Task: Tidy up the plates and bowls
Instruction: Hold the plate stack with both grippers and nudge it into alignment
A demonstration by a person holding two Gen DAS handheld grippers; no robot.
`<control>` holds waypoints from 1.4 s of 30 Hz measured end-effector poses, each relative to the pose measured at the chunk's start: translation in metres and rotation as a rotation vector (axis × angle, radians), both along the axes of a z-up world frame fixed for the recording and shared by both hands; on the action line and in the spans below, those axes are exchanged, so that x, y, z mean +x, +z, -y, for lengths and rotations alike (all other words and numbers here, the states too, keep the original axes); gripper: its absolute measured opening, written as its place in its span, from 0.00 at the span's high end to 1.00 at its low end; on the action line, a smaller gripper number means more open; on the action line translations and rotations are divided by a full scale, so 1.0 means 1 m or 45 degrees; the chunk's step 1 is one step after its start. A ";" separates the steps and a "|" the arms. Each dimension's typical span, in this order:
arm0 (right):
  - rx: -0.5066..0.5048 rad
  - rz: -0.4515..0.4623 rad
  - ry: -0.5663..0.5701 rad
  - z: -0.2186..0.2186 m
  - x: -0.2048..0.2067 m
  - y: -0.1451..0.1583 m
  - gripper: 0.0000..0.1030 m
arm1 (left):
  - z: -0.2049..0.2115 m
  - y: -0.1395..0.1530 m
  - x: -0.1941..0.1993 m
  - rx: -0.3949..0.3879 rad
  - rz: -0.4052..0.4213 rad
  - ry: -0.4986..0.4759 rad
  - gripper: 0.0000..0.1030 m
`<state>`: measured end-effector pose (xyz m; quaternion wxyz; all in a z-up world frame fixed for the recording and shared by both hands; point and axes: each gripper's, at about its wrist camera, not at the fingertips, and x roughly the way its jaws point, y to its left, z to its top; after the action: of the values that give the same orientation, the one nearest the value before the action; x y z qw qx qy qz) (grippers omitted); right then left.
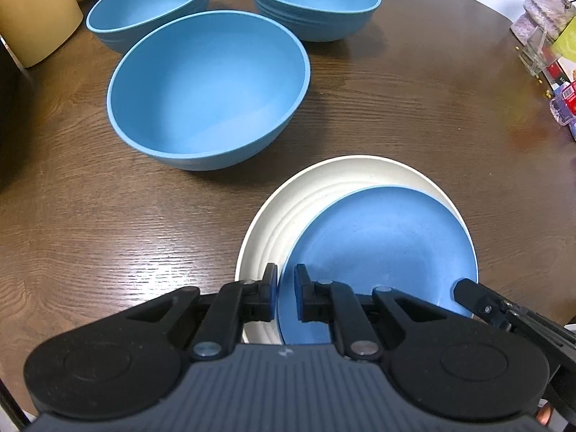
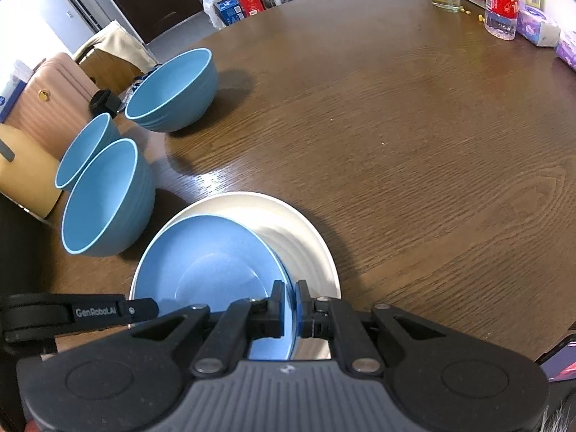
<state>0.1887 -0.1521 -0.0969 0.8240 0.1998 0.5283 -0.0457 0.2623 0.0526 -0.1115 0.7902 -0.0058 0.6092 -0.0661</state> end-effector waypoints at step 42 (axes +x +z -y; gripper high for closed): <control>0.034 0.015 -0.033 0.007 0.003 0.008 0.96 | 0.001 -0.005 0.020 -0.010 -0.015 0.008 0.91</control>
<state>0.1920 -0.1587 -0.0894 0.8236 0.2178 0.5215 -0.0481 0.2819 0.0515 -0.1166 0.7867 -0.0113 0.6137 -0.0661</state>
